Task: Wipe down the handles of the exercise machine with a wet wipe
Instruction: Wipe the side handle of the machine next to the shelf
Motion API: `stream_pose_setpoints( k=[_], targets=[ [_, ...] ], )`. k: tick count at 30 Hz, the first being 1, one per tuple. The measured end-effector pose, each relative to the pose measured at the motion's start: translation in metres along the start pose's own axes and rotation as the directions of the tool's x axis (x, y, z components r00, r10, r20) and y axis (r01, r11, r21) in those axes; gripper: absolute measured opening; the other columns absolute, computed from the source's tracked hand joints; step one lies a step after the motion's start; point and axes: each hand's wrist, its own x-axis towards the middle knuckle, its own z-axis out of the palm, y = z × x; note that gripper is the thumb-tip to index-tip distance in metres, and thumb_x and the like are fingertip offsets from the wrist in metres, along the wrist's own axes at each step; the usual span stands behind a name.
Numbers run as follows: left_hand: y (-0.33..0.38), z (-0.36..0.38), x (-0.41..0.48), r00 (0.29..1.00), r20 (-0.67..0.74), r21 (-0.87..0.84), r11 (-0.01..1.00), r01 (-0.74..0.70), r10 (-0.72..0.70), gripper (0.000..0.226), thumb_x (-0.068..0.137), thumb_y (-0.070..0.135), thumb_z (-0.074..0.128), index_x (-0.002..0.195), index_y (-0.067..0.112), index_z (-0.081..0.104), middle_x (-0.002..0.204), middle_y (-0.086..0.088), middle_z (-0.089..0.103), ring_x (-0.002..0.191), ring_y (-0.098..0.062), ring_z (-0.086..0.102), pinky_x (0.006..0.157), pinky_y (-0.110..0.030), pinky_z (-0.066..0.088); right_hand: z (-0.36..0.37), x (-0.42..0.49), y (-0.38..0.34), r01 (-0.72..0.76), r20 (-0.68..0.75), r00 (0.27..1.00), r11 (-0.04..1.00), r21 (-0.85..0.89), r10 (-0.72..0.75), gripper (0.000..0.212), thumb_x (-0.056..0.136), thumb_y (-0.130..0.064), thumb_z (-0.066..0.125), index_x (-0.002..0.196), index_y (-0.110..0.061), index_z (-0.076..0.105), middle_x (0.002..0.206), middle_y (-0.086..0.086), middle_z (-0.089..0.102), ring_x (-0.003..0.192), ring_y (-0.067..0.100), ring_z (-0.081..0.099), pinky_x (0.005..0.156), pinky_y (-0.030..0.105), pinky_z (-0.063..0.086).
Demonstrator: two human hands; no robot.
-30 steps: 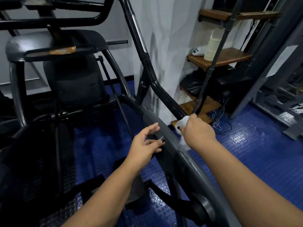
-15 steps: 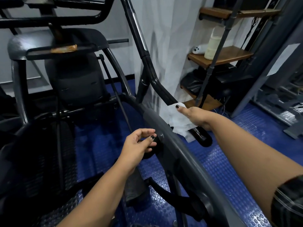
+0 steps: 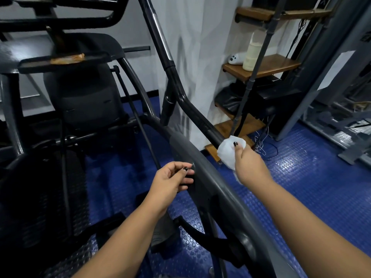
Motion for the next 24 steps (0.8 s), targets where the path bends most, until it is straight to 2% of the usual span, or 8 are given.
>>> stream_pose_setpoints(
  k=[4, 6, 7, 10, 14, 18, 22, 24],
  targets=[
    [0.002, -0.003, 0.004, 1.0, -0.011, -0.028, 1.0, 0.012, -0.013, 0.018, 0.1, 0.011, 0.051, 0.105, 0.013, 0.068, 0.097, -0.005, 0.075, 0.08, -0.014, 0.069, 0.068, -0.023, 0.054, 0.006, -0.022, 0.008, 0.109, -0.112, 0.986, 0.989, -0.103, -0.12, 0.026, 0.104, -0.036, 0.027, 0.098, -0.013, 0.037, 0.08, 0.008, 0.056, 0.082, 0.033, 0.058, 0.067, 0.042, 0.045],
    [0.002, -0.006, 0.007, 1.0, -0.015, -0.042, 0.999, 0.014, -0.015, 0.018, 0.1, 0.011, 0.051, 0.105, 0.013, 0.068, 0.096, -0.004, 0.075, 0.079, -0.014, 0.068, 0.069, -0.024, 0.053, 0.011, -0.027, 0.013, 0.159, -0.137, 0.972, 0.964, -0.212, -0.19, 0.021, 0.102, -0.029, 0.037, 0.105, -0.009, 0.044, 0.092, 0.009, 0.056, 0.084, 0.029, 0.055, 0.068, 0.04, 0.042],
    [0.002, -0.007, 0.008, 1.0, -0.018, -0.048, 0.999, 0.015, -0.016, 0.018, 0.1, 0.012, 0.051, 0.104, 0.013, 0.068, 0.094, -0.003, 0.075, 0.079, -0.014, 0.068, 0.068, -0.024, 0.053, 0.016, -0.028, 0.016, 0.193, -0.163, 0.952, 0.92, -0.34, -0.26, 0.022, 0.099, -0.022, 0.044, 0.114, -0.006, 0.047, 0.101, 0.01, 0.056, 0.087, 0.028, 0.053, 0.069, 0.04, 0.042],
    [0.001, -0.01, 0.013, 0.999, -0.029, -0.059, 0.998, 0.016, -0.018, 0.018, 0.1, 0.011, 0.05, 0.103, 0.013, 0.067, 0.092, -0.002, 0.074, 0.077, -0.013, 0.067, 0.067, -0.024, 0.052, 0.025, -0.032, 0.017, 0.199, -0.14, 0.908, 0.7, -0.685, -0.395, 0.053, 0.083, -0.011, 0.064, 0.132, 0.003, 0.048, 0.103, 0.014, 0.057, 0.086, 0.028, 0.055, 0.067, 0.04, 0.044],
    [0.0, -0.017, 0.018, 0.999, -0.038, -0.057, 0.998, 0.023, -0.025, 0.018, 0.1, 0.011, 0.049, 0.104, 0.012, 0.067, 0.093, -0.004, 0.074, 0.076, -0.013, 0.067, 0.067, -0.024, 0.052, 0.027, -0.019, -0.008, 0.216, -0.034, 0.914, 0.557, -0.802, -0.404, 0.064, 0.094, -0.014, 0.047, 0.148, 0.005, 0.019, 0.124, 0.013, 0.05, 0.105, 0.022, 0.054, 0.076, 0.032, 0.048],
    [0.001, -0.024, 0.022, 0.998, -0.055, -0.054, 0.998, 0.02, -0.023, 0.018, 0.1, 0.01, 0.049, 0.103, 0.012, 0.067, 0.093, -0.004, 0.074, 0.074, -0.012, 0.067, 0.066, -0.023, 0.051, 0.039, 0.014, -0.038, 0.238, -0.022, 0.911, 0.569, -0.787, -0.411, 0.068, 0.096, -0.01, 0.046, 0.151, 0.002, 0.006, 0.125, 0.013, 0.048, 0.1, 0.022, 0.06, 0.062, 0.028, 0.043],
    [0.002, -0.035, 0.024, 0.997, -0.077, -0.05, 0.999, 0.02, -0.024, 0.018, 0.1, 0.011, 0.049, 0.105, 0.011, 0.066, 0.094, -0.005, 0.073, 0.078, -0.015, 0.067, 0.07, -0.027, 0.051, 0.049, 0.051, -0.069, 0.238, 0.002, 0.944, 0.678, -0.696, -0.33, 0.079, 0.088, 0.0, 0.057, 0.15, -0.001, 0.007, 0.116, 0.016, 0.054, 0.092, 0.03, 0.066, 0.061, 0.033, 0.049],
    [0.001, -0.04, 0.024, 0.995, -0.095, -0.05, 0.998, 0.027, -0.031, 0.017, 0.1, 0.011, 0.049, 0.105, 0.011, 0.066, 0.096, -0.007, 0.073, 0.079, -0.016, 0.067, 0.072, -0.029, 0.051, 0.053, 0.069, -0.081, 0.249, 0.028, 0.951, 0.708, -0.661, -0.309, 0.071, 0.088, 0.0, 0.056, 0.146, 0.003, 0.015, 0.109, 0.016, 0.061, 0.092, 0.032, 0.065, 0.059, 0.035, 0.045]
  ],
)
